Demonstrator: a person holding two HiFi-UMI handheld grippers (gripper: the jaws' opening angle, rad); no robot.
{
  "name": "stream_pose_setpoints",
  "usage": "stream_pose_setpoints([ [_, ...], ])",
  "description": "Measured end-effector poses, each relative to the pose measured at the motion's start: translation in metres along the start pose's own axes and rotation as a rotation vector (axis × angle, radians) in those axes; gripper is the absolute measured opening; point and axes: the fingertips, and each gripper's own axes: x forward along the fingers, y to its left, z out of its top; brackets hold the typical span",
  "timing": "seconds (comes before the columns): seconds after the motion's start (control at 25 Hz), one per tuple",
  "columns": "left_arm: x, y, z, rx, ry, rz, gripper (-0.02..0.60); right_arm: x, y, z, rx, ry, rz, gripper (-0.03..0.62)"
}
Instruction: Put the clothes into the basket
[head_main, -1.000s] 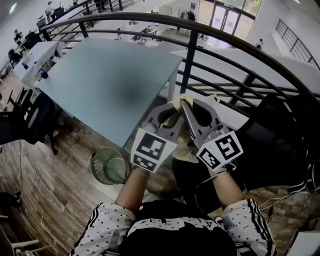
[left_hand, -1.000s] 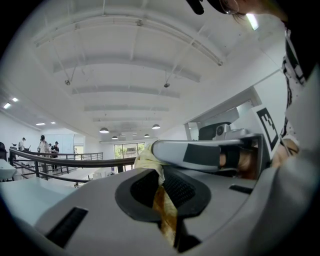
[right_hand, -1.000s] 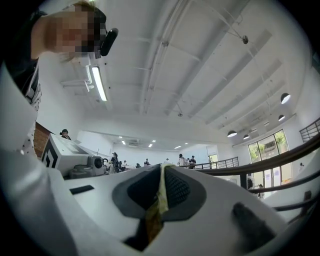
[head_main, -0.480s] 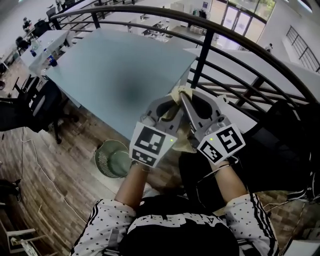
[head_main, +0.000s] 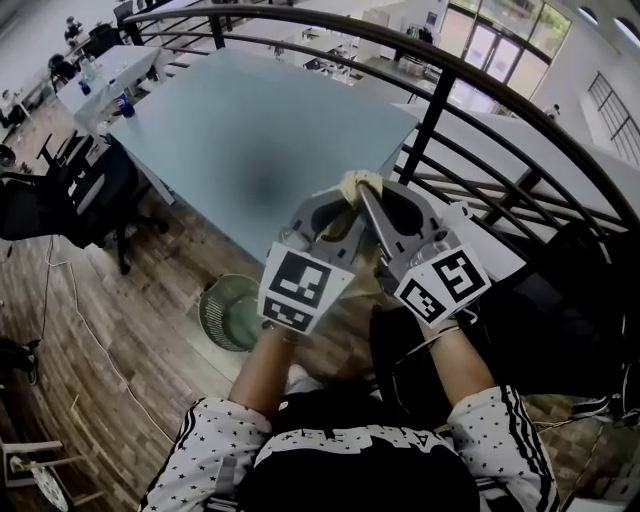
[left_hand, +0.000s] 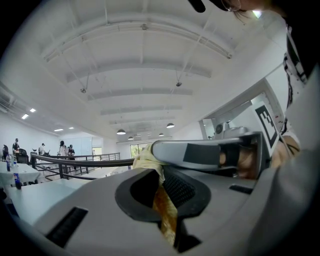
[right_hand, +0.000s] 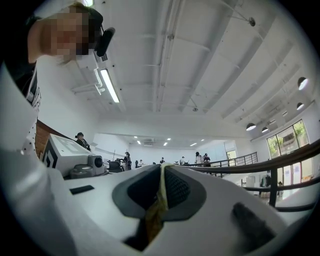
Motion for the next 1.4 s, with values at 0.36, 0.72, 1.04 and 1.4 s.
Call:
stream_pose_setpoints([
  [0.36, -0.034, 0.046, -0.011, -0.023, -0.012, 0.015, 0.037, 0.046, 0.034, -0.012, -0.002, 0.000, 0.019, 0.034],
  [0.72, -0.038, 0.062, -0.018, -0.030, -0.015, -0.014, 0.037, 0.062, 0.038, -0.019, 0.001, 0.006, -0.008, 0.035],
  [1.04, -0.049, 0.056, -0.018, -0.030, -0.010, 0.021, 0.037, 0.055, 0.050, -0.018, 0.009, 0.003, 0.030, 0.034],
  [1.4, -0.073, 0.034, -0.012, -0.020, 0.008, 0.071, 0.037, 0.034, 0.074, -0.011, 0.026, 0.002, 0.081, 0.034],
])
